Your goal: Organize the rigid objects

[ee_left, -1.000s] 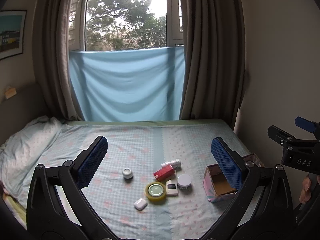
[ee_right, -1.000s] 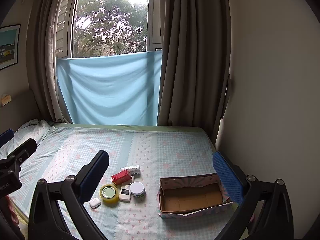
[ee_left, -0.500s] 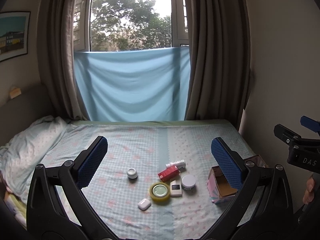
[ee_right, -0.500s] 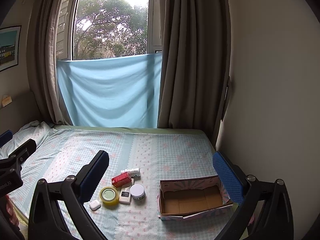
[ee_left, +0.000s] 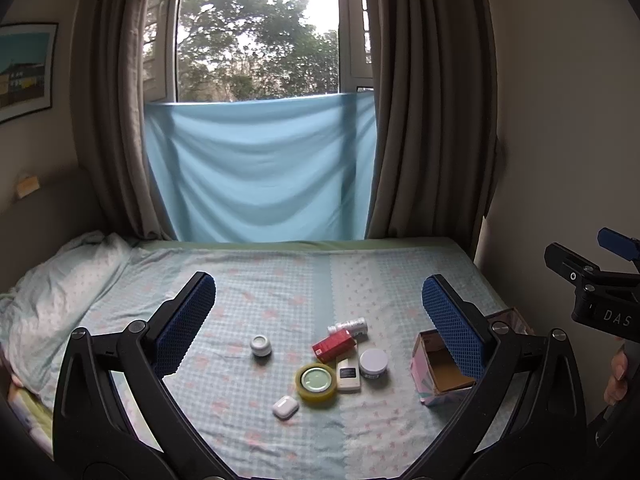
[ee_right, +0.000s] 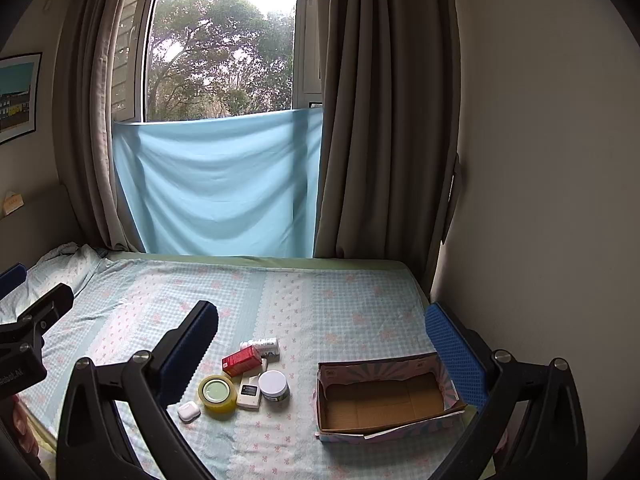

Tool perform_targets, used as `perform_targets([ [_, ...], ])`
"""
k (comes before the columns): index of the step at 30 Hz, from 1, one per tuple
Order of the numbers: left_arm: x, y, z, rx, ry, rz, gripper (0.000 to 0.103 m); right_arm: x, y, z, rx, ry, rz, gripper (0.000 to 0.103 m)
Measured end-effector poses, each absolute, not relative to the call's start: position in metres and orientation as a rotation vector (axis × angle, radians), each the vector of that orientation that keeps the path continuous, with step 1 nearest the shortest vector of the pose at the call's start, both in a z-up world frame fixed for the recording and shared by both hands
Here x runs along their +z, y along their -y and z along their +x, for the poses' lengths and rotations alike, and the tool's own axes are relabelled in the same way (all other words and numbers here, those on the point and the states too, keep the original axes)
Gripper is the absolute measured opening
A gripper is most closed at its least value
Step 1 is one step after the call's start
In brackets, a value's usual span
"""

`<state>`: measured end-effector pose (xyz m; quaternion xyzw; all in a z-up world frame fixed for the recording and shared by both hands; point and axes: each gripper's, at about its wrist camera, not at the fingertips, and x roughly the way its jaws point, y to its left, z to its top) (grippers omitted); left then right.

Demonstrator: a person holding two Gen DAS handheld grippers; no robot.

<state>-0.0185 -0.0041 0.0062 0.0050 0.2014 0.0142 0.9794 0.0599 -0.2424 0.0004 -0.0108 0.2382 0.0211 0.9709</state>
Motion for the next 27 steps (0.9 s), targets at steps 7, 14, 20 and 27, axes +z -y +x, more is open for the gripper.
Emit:
perform_targets([
  [7,0.0062,0.0053,-0.0193,0.032,-0.407,0.008,0.103,0.0025,0.2453,0.0602,0.048,-0.476,-0.017,0.103],
  [14,0.0068,0.0064,-0.0192,0.031,-0.411,0.011,0.103,0.0029,0.2456,0.0589,0.047,-0.471,-0.014,0.103],
  [20,0.0072,0.0079,-0.0202,0.033,-0.408,0.015,0.103,0.0011,0.2471,0.0588,0.050,-0.470,-0.009,0.103],
  [27,0.0090,0.0088,-0.0182,0.038,-0.423,0.011,0.103,0.0020,0.2468,0.0604,0.051,-0.477,-0.003,0.103],
])
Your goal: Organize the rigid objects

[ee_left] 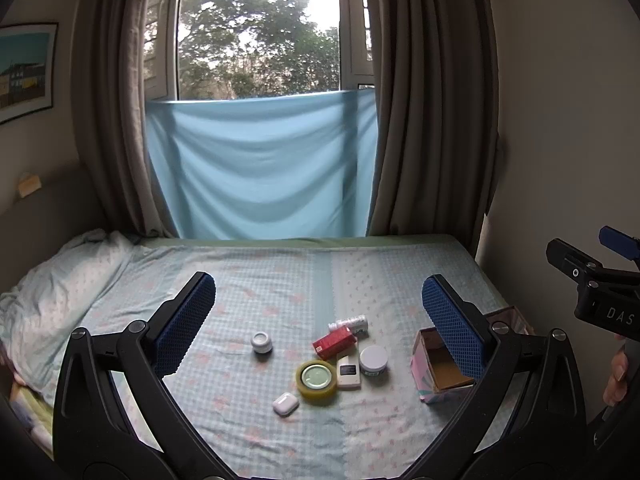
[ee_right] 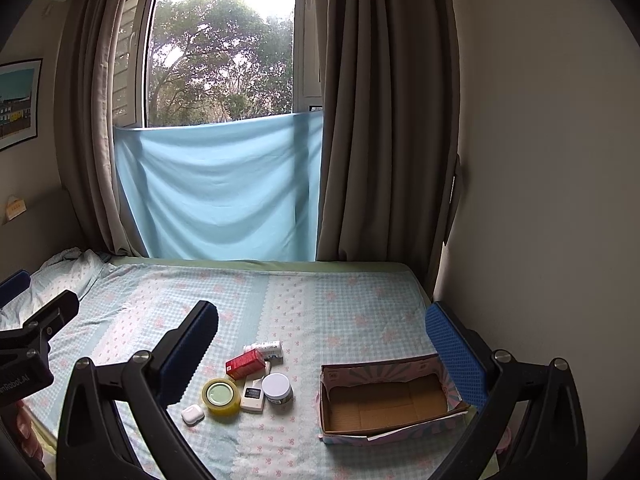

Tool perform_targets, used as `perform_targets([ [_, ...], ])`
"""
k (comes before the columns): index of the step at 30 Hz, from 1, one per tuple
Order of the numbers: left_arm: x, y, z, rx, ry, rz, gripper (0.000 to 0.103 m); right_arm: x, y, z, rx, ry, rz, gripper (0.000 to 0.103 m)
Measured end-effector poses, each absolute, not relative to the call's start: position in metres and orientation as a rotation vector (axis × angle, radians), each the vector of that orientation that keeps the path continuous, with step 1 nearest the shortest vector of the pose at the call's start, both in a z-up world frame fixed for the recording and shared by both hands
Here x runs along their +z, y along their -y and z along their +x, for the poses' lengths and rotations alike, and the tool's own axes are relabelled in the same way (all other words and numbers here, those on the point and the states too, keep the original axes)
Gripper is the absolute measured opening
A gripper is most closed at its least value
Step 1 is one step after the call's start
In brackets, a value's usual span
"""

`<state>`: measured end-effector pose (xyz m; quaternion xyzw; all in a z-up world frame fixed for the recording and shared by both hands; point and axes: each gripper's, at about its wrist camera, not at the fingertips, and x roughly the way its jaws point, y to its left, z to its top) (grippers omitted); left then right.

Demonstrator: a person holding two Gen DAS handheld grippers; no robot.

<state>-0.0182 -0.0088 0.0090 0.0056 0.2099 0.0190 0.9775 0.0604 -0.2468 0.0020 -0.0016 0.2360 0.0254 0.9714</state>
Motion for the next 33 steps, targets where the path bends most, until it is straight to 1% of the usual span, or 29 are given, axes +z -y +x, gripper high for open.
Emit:
perform_targets([
  [7,0.012,0.012,-0.009,0.071,-0.452,-0.019,0.103,0.006,0.248,0.073,0.081,-0.505,-0.019,0.103],
  [23,0.002,0.035,0.011,0.125,-0.491,-0.024,0.103,-0.006,0.268,0.106,0.120,-0.520,0.010,0.103],
  [33,-0.023,0.006,0.049,0.121,-0.564,-0.052,0.103,-0.027,0.246,0.134,0.120,-0.591,-0.004,0.103],
])
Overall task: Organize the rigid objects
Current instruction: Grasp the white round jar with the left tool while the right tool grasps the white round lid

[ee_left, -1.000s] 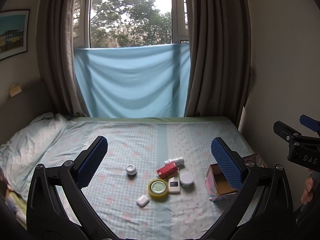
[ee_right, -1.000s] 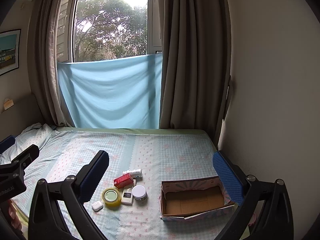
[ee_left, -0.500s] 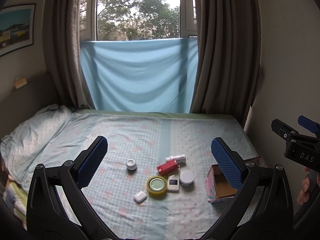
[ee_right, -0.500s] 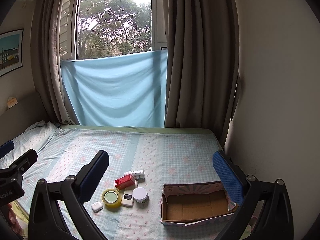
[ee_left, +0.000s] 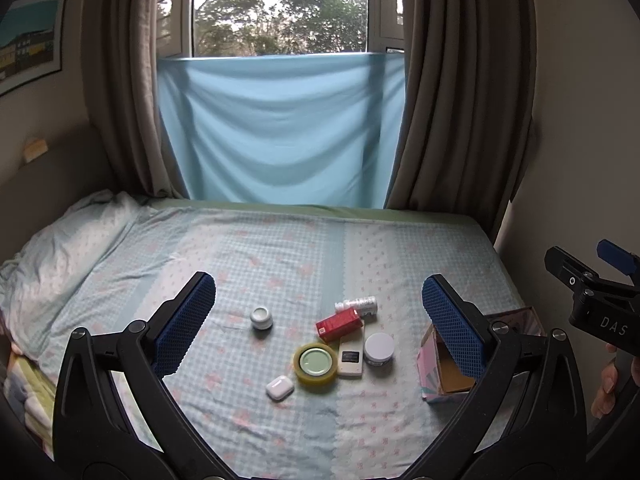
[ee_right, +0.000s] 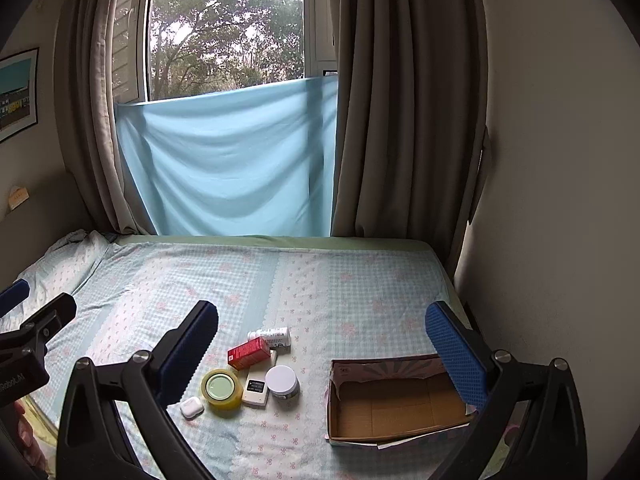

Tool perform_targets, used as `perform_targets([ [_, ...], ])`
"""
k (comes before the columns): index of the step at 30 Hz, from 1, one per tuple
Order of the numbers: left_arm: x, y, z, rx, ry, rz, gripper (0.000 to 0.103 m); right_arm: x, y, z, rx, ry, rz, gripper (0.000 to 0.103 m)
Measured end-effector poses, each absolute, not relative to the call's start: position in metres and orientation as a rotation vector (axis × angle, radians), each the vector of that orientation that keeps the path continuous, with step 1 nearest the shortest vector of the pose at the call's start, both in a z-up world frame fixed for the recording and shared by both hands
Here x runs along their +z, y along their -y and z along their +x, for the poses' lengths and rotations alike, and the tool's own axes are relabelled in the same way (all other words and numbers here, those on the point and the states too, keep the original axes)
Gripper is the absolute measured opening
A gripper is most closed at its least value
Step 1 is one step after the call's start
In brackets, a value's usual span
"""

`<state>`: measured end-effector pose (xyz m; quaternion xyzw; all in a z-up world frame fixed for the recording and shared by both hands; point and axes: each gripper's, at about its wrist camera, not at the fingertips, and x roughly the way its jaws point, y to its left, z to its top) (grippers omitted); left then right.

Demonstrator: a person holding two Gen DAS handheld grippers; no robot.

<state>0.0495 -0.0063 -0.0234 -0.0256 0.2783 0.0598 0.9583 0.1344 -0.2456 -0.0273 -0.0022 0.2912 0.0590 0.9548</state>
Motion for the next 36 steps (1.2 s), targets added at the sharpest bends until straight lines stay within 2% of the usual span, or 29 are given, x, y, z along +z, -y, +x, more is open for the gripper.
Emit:
perform_targets([
  [12,-0.106,-0.101,0.159,0.084,-0.752,-0.059,0.103,-0.118,0.176,0.211,0.026,-0.821,0.073,0.103],
  [22,-0.259,-0.178,0.271,0.047,-0.962,-0.043,0.103,-0.241,0.124,0.278,-0.118,-0.963,0.199,0.103],
  [30,-0.390,-0.180,0.330,-0.012,-1.104,-0.018,0.103,-0.349,0.115,0.308,-0.250,-1.047,0.239,0.103],
  [35,-0.441,-0.178,0.345,-0.034,-1.165,-0.002,0.103,-0.402,0.129,0.318,-0.344,-1.113,0.262,0.103],
  [36,-0.448,-0.177,0.348,-0.034,-1.177,0.002,0.102,-0.411,0.132,0.320,-0.359,-1.130,0.273,0.099],
])
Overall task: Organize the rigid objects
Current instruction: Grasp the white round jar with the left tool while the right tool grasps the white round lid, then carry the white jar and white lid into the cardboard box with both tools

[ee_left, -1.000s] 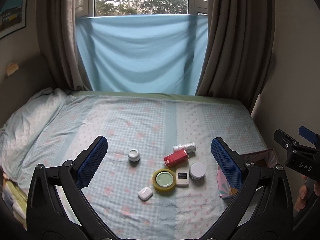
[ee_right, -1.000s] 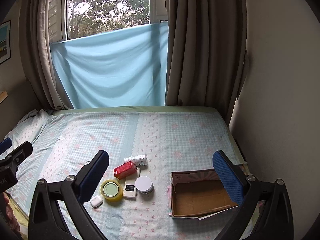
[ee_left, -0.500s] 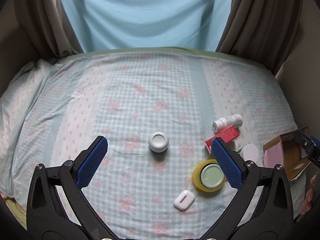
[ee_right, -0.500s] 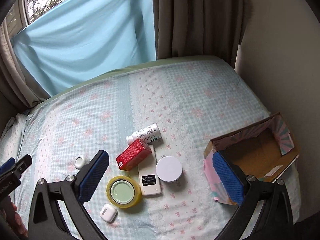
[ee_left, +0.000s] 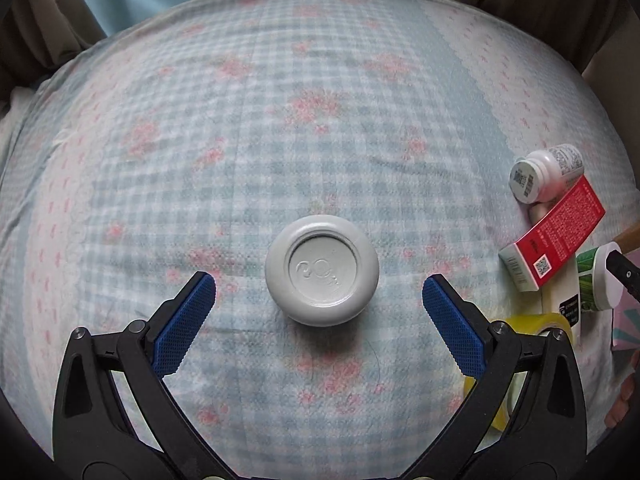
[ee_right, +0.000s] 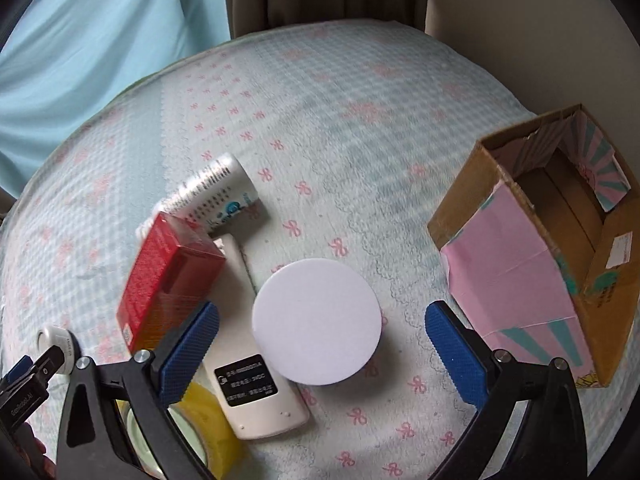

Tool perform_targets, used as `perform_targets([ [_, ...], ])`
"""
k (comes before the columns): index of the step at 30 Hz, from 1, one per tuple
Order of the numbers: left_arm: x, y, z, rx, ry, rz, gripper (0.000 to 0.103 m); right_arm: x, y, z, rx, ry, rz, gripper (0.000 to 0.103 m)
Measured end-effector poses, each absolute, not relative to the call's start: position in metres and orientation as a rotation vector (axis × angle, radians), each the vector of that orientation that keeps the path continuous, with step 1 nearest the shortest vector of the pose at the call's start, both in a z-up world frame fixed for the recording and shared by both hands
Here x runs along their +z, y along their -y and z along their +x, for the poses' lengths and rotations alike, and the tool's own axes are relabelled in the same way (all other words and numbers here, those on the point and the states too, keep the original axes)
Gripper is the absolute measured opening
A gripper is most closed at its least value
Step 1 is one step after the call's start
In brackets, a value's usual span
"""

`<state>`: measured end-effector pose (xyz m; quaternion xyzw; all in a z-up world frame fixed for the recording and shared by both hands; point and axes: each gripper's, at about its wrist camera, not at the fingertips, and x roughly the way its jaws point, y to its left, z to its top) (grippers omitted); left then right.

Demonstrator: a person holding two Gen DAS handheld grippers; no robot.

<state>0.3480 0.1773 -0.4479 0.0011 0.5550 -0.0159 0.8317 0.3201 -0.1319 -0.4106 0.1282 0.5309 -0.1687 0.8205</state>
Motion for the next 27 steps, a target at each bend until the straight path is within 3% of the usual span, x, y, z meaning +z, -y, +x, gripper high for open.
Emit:
perform_targets([
  [6,-0.468,-0.182,0.358,-0.018,-1.227,-0.011,0.093,-0.436,0.140,0.332,-0.382,-1.207,0.319,0.087],
  [9,-0.473,-0.183,0.363,-0.020,-1.236,-0.013,0.080,-0.442,0.142,0.337,-0.391,-1.228,0.335,0.083],
  [11,-0.475,-0.181,0.365,-0.017,-1.230,-0.001,0.075,-0.447,0.145,0.339,-0.388,-1.238,0.360,0.074],
  [15,-0.474,-0.178,0.367,-0.035,-1.194,0.009,0.053,-0.448,0.145,0.338,-0.386,-1.232,0.387,0.070],
  [27,-0.470,-0.168,0.367,-0.032,-1.160,0.049,0.053,-0.450,0.141,0.344,-0.392,-1.216,0.371,0.069],
])
